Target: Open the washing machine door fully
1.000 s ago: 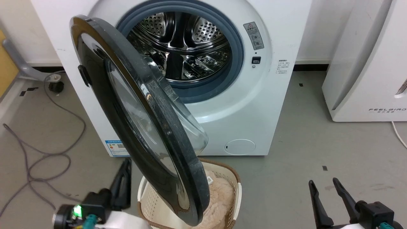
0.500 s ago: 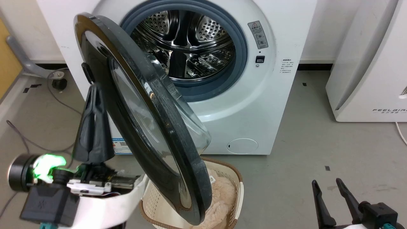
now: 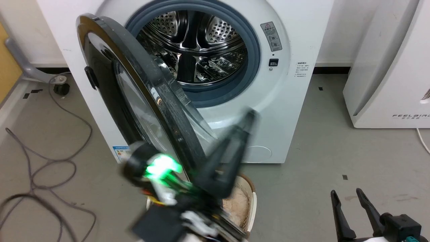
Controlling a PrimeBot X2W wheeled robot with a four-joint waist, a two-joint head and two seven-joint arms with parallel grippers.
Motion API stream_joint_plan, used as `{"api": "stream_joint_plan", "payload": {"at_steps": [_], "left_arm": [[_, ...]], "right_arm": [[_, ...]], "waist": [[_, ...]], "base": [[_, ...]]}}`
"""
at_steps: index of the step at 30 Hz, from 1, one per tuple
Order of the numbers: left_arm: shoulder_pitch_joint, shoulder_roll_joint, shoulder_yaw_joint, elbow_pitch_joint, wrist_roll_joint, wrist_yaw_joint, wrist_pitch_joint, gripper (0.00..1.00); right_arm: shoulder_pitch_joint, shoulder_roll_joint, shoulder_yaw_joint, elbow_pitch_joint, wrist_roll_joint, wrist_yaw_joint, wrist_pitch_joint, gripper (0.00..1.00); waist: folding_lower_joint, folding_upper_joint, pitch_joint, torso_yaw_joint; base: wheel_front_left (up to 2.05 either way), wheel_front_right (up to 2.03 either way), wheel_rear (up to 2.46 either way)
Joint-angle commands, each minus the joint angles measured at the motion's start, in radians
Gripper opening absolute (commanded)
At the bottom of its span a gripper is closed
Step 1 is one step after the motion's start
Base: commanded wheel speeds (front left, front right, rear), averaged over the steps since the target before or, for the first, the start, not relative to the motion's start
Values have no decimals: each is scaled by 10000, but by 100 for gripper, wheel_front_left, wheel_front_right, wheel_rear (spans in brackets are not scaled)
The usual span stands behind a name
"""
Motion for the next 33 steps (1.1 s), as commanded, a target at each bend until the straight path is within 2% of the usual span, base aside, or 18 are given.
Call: {"api": "stream_joint_plan", "payload": {"at_steps": [1,5,12,24,33], "left_arm": [[148,-45,-347,281,-139,-115,257,0],[729,-46,-1177,1286,-504,-265,1158,0],[1609,124,-1508,2993,-682,64,2192,0],[1460,97,-595,4571,-680,981,1566,0],[1836,121,-283,4603,-867,1442,1360,0]], "right_arm": [[-49,39,1,14,-21,8,-49,100],[-62,39,45,39,-9,8,-49,100],[-97,39,57,117,18,8,-44,100],[-136,39,106,207,34,8,-9,100],[-26,39,48,195,66,8,12,100]], "waist": [[0,0,-6,-17],[0,0,22,-68],[0,0,76,-137],[0,0,97,-244],[0,0,103,-188]], "base": [[0,0,0],[0,0,0],[0,0,0],[0,0,0],[0,0,0]]}}
